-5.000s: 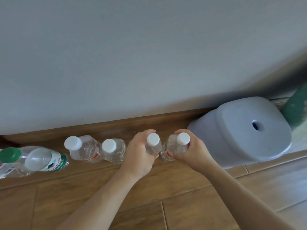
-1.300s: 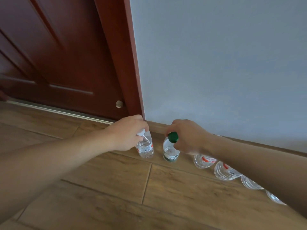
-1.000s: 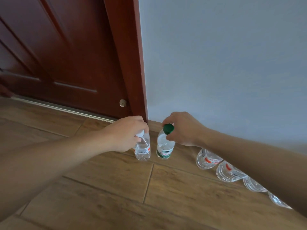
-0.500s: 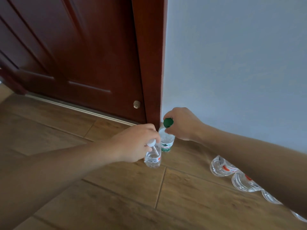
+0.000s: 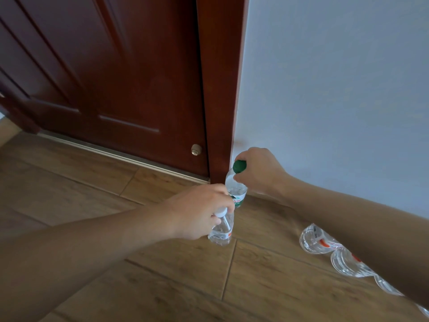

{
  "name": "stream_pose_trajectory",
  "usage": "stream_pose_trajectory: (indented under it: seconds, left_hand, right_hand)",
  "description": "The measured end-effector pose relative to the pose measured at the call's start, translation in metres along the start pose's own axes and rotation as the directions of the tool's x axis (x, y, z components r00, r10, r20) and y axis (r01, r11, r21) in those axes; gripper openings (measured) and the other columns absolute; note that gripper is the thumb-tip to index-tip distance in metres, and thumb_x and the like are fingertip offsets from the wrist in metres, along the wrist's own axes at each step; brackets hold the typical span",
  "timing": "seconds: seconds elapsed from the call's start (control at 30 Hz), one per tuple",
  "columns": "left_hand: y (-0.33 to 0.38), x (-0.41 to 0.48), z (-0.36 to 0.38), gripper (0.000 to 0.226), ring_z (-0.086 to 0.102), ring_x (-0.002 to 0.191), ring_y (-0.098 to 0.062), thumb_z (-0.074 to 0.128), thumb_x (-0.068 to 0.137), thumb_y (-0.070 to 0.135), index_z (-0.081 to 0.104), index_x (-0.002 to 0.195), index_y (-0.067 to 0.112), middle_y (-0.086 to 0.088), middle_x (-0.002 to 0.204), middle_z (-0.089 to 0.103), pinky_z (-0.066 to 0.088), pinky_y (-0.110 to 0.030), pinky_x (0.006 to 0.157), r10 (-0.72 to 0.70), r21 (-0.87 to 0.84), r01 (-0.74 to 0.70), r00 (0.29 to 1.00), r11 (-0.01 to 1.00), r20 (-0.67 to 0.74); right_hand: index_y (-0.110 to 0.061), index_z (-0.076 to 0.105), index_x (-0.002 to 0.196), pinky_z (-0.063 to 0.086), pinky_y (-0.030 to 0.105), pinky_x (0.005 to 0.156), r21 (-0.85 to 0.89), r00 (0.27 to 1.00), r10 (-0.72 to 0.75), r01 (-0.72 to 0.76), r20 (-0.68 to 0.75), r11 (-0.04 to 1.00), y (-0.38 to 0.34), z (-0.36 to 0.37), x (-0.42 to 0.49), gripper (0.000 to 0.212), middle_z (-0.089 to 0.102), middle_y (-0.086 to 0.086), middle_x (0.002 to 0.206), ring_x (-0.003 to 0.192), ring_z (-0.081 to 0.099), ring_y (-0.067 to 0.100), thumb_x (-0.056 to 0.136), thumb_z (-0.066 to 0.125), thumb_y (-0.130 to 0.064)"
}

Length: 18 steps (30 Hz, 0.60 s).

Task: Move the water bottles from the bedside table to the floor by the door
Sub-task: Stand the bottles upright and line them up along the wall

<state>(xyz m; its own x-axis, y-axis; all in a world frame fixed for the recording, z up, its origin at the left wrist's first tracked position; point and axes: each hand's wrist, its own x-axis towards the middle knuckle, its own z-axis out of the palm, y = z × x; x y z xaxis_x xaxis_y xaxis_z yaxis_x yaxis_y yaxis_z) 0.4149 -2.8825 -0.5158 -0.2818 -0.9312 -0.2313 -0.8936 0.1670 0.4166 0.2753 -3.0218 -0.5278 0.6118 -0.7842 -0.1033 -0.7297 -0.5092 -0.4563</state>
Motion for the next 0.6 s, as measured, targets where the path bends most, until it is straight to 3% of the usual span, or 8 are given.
stream_pose_trajectory:
  seconds: [0.23,0.43,0.6]
  left_hand:
    - [0.0046,0.0009,0.0002,0.026,0.051,0.093,-0.009,0.059,0.090,0.014,0.063,0.111,0.029,0.019,0.103,0.045,0.048,-0.036,0.081,0.014,0.007,-0.014,1.000,1.000,0.008]
    - [0.0017,0.0028,-0.0011,0.026,0.052,0.095,-0.009,0.061,0.090,0.016,0.064,0.112,0.030,0.018,0.106,0.047,0.049,-0.035,0.082,0.000,0.009,0.001,1.000,1.000,-0.001]
    - [-0.0001,0.0064,0.0003,0.027,0.053,0.094,-0.010,0.059,0.090,0.016,0.064,0.113,0.031,0.017,0.108,0.049,0.049,-0.036,0.081,-0.007,0.019,0.007,1.000,1.000,-0.010]
  right_hand:
    - [-0.015,0.068,0.084,0.044,0.029,0.063,0.014,0.999,0.020,-0.019,-0.035,1.000,0.0045,-0.0020,0.0050,0.008,0.062,0.001,0.085,0.081,0.056,0.021,0.076,0.071,-0.018]
    - [-0.018,0.066,0.083,0.034,0.023,0.054,0.019,0.998,-0.008,0.009,-0.055,1.000,0.0071,0.0001,0.0053,0.009,0.059,-0.002,0.080,0.077,0.054,0.019,0.076,0.070,-0.018]
    - [-0.014,0.068,0.093,0.042,0.028,0.067,-0.018,0.997,-0.033,0.032,-0.073,0.999,0.0050,0.0048,0.0045,0.015,0.061,0.002,0.089,0.082,0.055,0.021,0.079,0.069,-0.021]
